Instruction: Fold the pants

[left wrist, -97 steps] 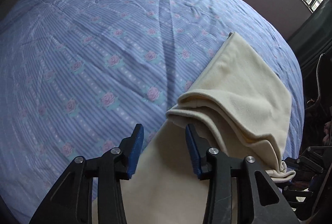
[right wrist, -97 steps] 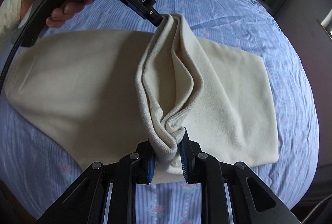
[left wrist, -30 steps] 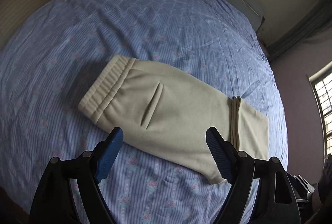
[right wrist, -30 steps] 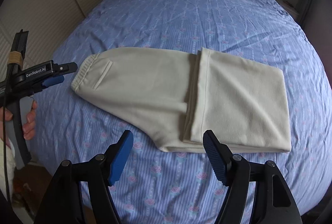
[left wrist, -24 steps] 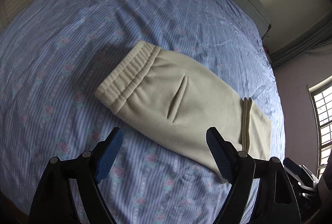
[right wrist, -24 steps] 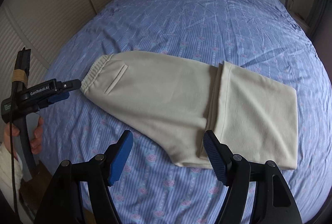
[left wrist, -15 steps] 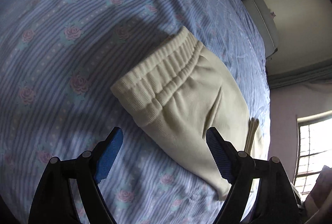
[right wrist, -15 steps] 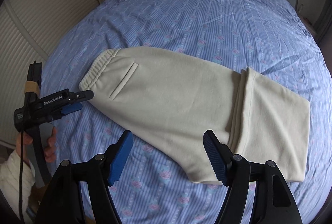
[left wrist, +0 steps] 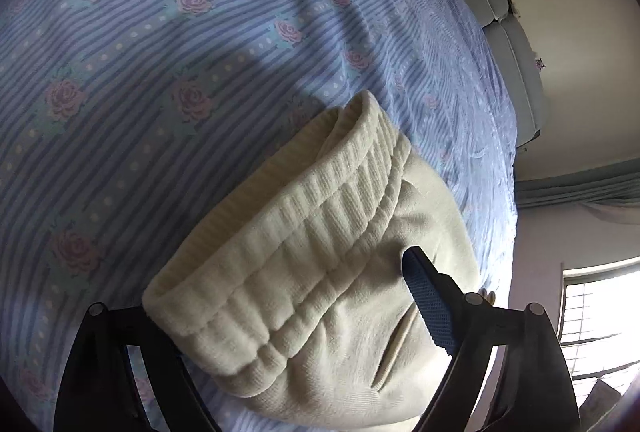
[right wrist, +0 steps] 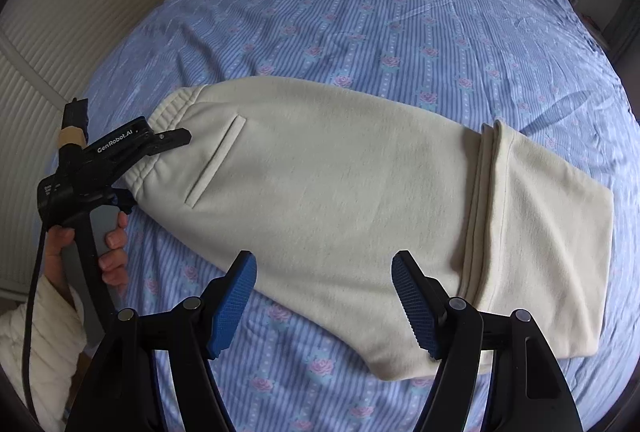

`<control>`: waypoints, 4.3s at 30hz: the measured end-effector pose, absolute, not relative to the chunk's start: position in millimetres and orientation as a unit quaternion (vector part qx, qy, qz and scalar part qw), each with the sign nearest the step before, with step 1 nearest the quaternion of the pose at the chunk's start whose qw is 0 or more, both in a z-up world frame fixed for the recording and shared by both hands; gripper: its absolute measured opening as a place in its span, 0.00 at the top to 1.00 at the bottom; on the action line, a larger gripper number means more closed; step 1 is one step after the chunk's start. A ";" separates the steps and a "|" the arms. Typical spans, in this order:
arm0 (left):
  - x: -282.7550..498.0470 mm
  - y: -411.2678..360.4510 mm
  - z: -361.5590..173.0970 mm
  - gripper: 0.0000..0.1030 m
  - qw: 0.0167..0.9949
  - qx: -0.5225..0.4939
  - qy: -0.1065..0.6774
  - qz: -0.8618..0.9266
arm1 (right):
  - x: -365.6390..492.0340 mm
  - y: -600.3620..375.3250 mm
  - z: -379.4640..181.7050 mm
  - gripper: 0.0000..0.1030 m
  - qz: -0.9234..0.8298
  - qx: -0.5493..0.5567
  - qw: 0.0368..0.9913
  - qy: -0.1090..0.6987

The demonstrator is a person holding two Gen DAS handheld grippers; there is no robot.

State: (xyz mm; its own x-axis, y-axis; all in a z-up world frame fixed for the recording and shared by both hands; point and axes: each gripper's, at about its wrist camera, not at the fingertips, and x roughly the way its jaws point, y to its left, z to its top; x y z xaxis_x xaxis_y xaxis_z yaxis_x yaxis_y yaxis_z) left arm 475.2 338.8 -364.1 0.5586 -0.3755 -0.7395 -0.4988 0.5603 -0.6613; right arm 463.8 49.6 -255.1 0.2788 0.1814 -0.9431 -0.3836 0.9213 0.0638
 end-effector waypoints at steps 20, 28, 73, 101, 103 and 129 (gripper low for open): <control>481.9 209.5 -95.3 0.98 0.899 -0.261 0.326 -0.130 | 435.1 -100.6 -156.4 0.31 0.095 0.033 0.859 0.501; 455.4 198.2 -114.7 0.78 0.880 -0.251 0.390 -0.099 | 423.3 -142.0 -130.4 0.31 0.090 0.050 0.874 0.475; 484.3 326.9 -364.9 0.51 0.748 -0.494 0.443 0.023 | 480.6 40.1 -243.5 0.31 0.171 -0.044 0.804 0.568; 536.1 -30.1 -98.3 0.74 0.890 -0.087 0.431 -0.124 | 407.1 -254.6 -134.8 0.31 -0.009 0.104 0.880 0.463; 543.5 -67.4 -108.7 0.74 0.882 -0.073 0.448 -0.125 | 402.3 -277.2 -135.4 0.31 -0.014 0.109 0.882 0.458; 538.1 -294.5 -244.9 0.36 0.793 0.076 0.587 -0.145 | 458.2 -489.8 -211.7 0.31 0.001 0.123 0.835 0.536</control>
